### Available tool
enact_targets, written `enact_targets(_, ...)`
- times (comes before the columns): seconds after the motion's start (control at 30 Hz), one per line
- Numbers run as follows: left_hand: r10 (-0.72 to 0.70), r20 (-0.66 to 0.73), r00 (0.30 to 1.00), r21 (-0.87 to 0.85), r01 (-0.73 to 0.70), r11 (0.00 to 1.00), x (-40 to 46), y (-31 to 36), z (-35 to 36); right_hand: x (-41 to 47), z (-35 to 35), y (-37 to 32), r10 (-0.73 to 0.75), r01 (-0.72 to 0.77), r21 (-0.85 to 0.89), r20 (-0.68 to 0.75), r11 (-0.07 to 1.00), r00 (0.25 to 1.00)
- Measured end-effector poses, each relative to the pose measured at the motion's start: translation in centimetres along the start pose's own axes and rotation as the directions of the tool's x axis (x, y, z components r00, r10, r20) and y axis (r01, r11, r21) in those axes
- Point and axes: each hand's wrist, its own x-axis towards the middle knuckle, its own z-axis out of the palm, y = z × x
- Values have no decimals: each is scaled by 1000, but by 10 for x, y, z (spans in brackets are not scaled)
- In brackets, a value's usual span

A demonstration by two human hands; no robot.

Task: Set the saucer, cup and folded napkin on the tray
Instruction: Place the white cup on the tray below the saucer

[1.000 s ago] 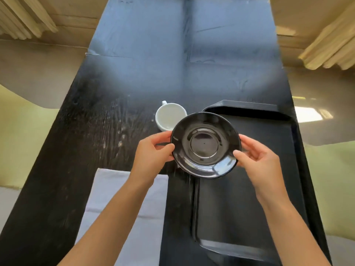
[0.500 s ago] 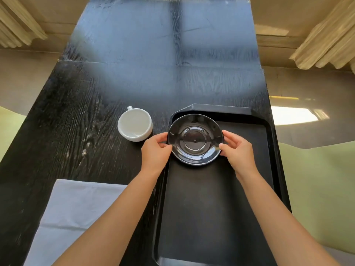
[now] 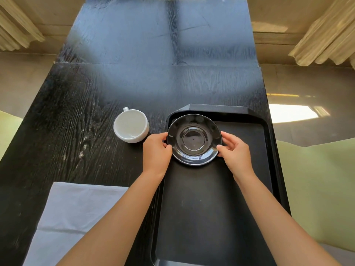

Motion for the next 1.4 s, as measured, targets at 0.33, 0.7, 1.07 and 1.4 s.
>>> enact_targets(0.33,65,-8,998,175,-63,983,-14,11,-16,-7,3,-22,-72,53,-355,-42,933,997)
enact_targets(0.7,405,32,914,481,-369,795,5,-75,-111,-26,94,-77,-574,787,-523,551,329,606)
enact_targets(1.07,656,126,744,548,-603,579,30,-95,-117,-17,136,-86,-617,867,-494,703,-66,353)
enact_targets(1.4,788,105,607,583,-680,446,11,-90,-121,-28,116,-80,-742,885,-416,657,-210,133)
